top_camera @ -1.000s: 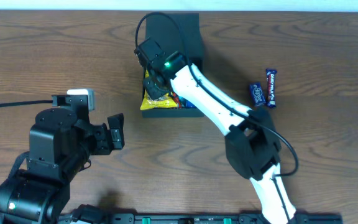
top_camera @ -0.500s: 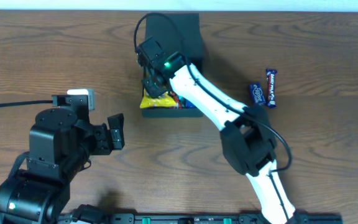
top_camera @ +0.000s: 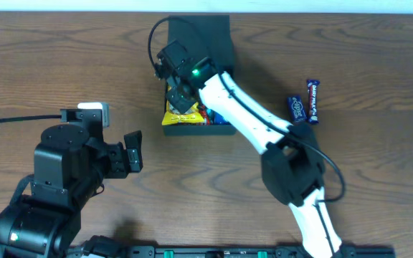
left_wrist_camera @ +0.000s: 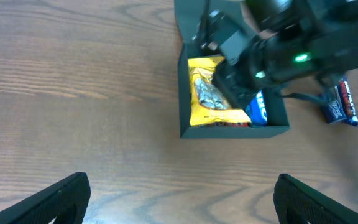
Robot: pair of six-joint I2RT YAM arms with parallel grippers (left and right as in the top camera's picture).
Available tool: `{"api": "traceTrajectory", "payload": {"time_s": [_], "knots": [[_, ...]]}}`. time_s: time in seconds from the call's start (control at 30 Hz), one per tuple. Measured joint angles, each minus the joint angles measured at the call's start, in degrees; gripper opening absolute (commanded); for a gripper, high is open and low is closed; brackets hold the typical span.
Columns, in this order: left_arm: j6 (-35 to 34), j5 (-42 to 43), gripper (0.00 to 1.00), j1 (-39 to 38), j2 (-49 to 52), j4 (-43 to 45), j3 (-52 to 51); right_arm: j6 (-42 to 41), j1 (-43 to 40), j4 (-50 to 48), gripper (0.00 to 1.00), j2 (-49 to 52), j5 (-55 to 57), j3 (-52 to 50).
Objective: Pack container
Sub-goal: 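Lower the yellow Hacks bag into the box and push it down, then grasp the Dairy Milk bar with the right gripper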
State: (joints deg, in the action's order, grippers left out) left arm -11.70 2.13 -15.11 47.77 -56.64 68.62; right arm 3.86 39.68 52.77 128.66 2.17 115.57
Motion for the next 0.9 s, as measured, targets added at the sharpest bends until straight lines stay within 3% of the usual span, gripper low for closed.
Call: {"api": "traceTrajectory", "payload": {"time_s": [0.2,0.37,0.5,0.6,0.67,0.9], "knots": [[0.20,-0.24,0.95,0.00,2.14,0.00,0.00,-1.31,-5.01,0.61,0.07,-12.07,-0.20,0.00],[1.07,-0.66,0.95,0.00,6.56,0.44,0.00,-2.82,-15.17,5.31,0.10,-15.96,0.17,0.59],[1.27,-0.66,0.95,0.00,11.19,2.51,0.00,-3.98,-23.67,7.17,0.25,-13.46,0.39,-1.97],[1.27,-0.61,0.95,0.00,14.53,4.66,0.00,-4.33,-30.27,6.47,0.50,-11.34,0.44,-6.45],[1.27,-0.61,0.95,0.00,16.83,6.62,0.00,-4.66,-34.07,4.22,0.61,-10.64,0.57,-10.10],[1.33,0.48,0.95,0.00,19.76,10.34,0.00,-4.96,-41.79,-3.37,0.65,-10.51,0.70,-20.26]]}}
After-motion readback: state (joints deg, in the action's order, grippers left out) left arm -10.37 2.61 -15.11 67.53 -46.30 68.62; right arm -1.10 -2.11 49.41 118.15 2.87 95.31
